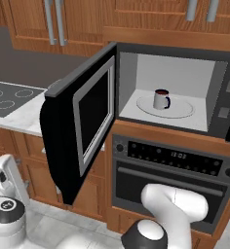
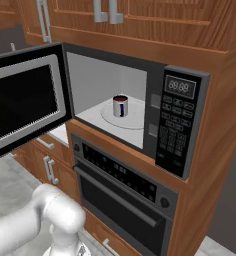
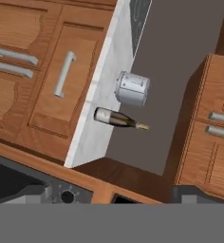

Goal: Place the microwavable item in the microwave. Then, close the microwave door and press the start button.

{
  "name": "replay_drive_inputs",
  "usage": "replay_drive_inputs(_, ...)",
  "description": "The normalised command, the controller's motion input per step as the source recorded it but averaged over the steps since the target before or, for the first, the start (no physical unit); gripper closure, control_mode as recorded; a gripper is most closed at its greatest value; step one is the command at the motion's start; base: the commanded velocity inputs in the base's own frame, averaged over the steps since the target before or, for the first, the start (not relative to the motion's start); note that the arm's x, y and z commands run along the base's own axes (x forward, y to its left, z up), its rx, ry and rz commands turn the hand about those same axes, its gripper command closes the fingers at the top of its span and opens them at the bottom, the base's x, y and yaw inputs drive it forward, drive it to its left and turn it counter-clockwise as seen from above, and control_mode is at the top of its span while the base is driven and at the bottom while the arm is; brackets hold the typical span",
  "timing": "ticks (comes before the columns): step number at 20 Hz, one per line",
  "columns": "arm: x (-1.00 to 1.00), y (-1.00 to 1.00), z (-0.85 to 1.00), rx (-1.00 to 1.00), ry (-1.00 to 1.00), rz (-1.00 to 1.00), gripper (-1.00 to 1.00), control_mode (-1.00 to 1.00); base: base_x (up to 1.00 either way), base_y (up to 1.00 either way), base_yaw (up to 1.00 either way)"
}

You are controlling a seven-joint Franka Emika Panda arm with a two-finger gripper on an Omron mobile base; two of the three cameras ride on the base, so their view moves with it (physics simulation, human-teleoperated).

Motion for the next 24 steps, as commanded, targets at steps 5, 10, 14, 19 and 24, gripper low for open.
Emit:
replay_drive_inputs(5, 0.10, -0.84, -0.13, 0.00, 0.00, -0.01, -1.00, -1.00, 0.00, 0.00, 0.00)
replay_drive_inputs(10, 0.00, -1.00, -0.02, 0.02, 0.00, -0.08, -1.00, -1.00, 0.00, 0.00, 0.00)
replay_drive_inputs(14, -0.07, -1.00, 0.01, 0.04, -0.01, -0.11, -1.00, -1.00, 0.00, 0.00, 0.00)
replay_drive_inputs(19, -0.56, -1.00, 0.34, 0.03, -0.13, -0.13, -1.00, -1.00, 0.00, 0.00, 0.00)
replay_drive_inputs(24, -0.62, -1.00, 0.45, 0.03, -0.12, -0.15, -1.00, -1.00, 0.00, 0.00, 0.00)
